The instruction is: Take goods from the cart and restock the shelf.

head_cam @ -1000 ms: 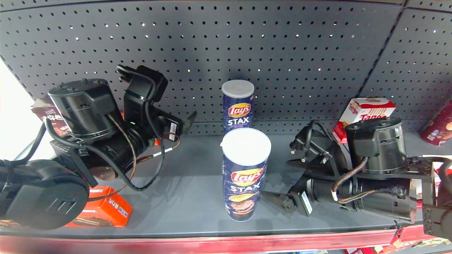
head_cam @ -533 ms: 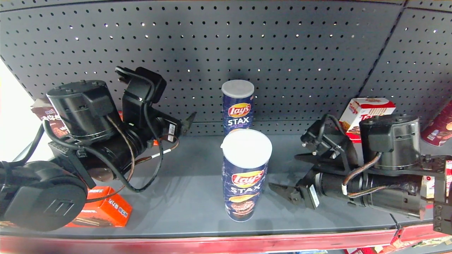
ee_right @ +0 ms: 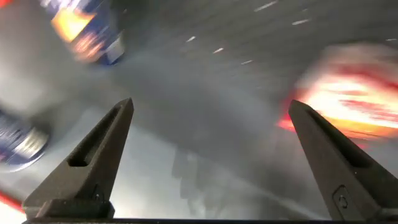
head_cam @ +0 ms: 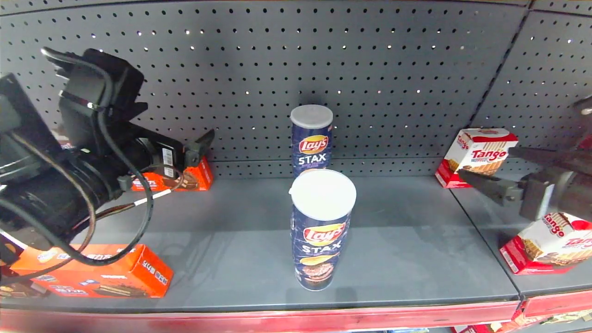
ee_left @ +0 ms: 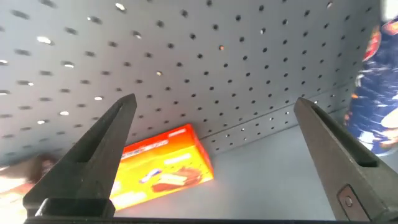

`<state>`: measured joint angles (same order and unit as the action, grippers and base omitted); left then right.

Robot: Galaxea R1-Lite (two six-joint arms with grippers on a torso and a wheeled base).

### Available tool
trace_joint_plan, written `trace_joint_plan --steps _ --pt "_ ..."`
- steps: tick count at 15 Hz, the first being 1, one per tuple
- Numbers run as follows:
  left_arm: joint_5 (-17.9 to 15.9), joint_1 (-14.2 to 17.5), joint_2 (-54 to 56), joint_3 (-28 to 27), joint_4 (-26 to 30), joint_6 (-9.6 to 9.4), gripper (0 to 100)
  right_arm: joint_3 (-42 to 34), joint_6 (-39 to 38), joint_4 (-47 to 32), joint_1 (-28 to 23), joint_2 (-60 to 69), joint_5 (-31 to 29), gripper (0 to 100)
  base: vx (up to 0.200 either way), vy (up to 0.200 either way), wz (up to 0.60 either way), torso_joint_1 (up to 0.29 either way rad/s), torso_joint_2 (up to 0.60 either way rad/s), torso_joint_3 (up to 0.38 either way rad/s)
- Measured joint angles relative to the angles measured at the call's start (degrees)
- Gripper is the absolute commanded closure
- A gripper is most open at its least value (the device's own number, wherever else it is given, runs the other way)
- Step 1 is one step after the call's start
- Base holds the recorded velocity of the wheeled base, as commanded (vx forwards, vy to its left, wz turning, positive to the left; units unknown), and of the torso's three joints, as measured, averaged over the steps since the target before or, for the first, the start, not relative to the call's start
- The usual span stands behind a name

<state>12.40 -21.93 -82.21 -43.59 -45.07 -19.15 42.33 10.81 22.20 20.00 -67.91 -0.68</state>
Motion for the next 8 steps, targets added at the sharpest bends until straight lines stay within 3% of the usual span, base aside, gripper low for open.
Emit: trace_joint_plan --steps 3,8 --pt "0.24 -0.17 7.02 1.51 5.22 0.00 0 -4.05 -0.01 -0.22 -3.69 9.75 -1.37 0 0.000 0.000 0.00 0.000 0.00 0.000" --pt "0.24 -0.22 21.25 5.71 16.63 -0.04 0 -13.67 -0.15 -3.45 -4.28 24.78 -2.99 0 0.000 0.000 0.00 0.000 0.00 0.000"
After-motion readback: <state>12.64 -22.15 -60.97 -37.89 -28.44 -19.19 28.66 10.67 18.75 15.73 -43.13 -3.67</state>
